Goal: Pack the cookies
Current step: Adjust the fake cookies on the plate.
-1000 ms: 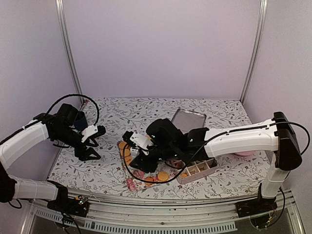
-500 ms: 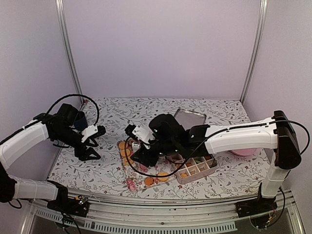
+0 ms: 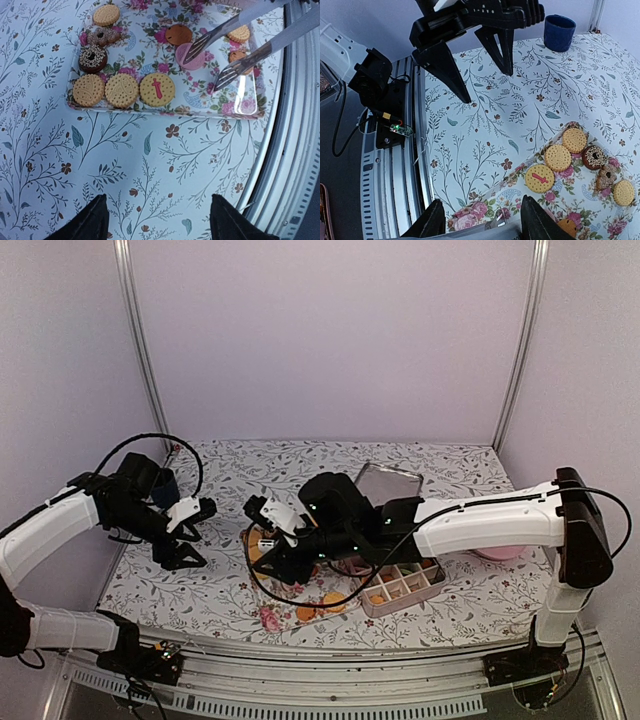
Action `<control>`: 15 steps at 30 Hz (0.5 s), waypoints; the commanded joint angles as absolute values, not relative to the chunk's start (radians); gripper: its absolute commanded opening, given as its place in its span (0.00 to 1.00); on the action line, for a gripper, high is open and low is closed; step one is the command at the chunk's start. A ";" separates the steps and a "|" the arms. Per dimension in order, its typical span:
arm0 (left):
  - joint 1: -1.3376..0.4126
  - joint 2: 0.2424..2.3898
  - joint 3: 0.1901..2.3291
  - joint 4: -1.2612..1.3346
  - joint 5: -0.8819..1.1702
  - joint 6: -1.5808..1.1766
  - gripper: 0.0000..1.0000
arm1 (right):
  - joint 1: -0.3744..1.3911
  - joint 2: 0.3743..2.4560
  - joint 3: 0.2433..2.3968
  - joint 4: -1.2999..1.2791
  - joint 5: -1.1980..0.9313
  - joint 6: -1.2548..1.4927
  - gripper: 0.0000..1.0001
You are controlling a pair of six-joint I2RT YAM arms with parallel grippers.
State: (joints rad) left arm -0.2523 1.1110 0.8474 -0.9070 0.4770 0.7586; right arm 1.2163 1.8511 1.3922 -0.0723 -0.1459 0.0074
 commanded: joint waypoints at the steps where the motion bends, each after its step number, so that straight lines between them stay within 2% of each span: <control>1: -0.245 1.101 0.839 -0.906 0.482 0.769 0.70 | 1.211 1.863 1.404 -0.049 -0.169 0.042 0.51; 11: -0.244 1.097 0.830 -0.906 0.479 0.769 0.70 | 1.169 1.838 1.309 -0.045 -0.153 0.086 0.46; 15: -0.245 1.095 0.830 -0.905 0.479 0.769 0.70 | 1.158 1.819 1.274 -0.047 -0.130 0.093 0.50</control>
State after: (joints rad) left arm -0.2523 1.1107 0.8368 -0.9070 0.4770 0.7589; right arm 1.1698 1.8355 1.3281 0.0029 -0.1581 0.0647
